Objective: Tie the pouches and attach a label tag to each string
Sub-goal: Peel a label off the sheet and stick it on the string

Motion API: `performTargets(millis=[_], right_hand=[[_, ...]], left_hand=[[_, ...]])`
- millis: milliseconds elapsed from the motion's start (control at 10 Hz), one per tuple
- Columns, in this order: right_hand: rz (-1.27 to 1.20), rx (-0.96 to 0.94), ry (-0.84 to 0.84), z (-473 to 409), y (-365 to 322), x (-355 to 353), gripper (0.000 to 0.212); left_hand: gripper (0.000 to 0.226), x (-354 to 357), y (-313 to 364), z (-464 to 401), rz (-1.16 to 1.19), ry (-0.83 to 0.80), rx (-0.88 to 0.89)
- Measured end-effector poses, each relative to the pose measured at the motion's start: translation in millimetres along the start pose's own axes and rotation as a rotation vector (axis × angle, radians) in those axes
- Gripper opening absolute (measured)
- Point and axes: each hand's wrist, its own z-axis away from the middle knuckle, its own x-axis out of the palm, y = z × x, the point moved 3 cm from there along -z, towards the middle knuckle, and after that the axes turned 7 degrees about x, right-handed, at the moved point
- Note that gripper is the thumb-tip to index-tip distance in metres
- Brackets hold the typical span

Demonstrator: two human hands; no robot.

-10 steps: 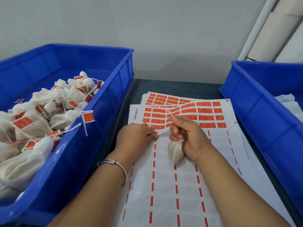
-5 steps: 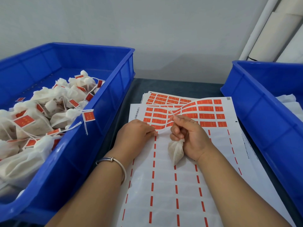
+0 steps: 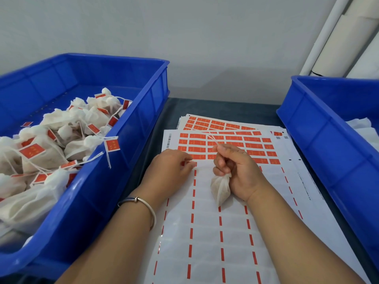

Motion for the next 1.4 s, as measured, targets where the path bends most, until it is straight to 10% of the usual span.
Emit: performTargets(millis=[1400], right_hand=[[0.038,-0.007,0.032,2.2,0.2,4.0,0.021]], left_hand=[[0.017,-0.3,4.3,-2.9,-0.083,0.148,0.05]])
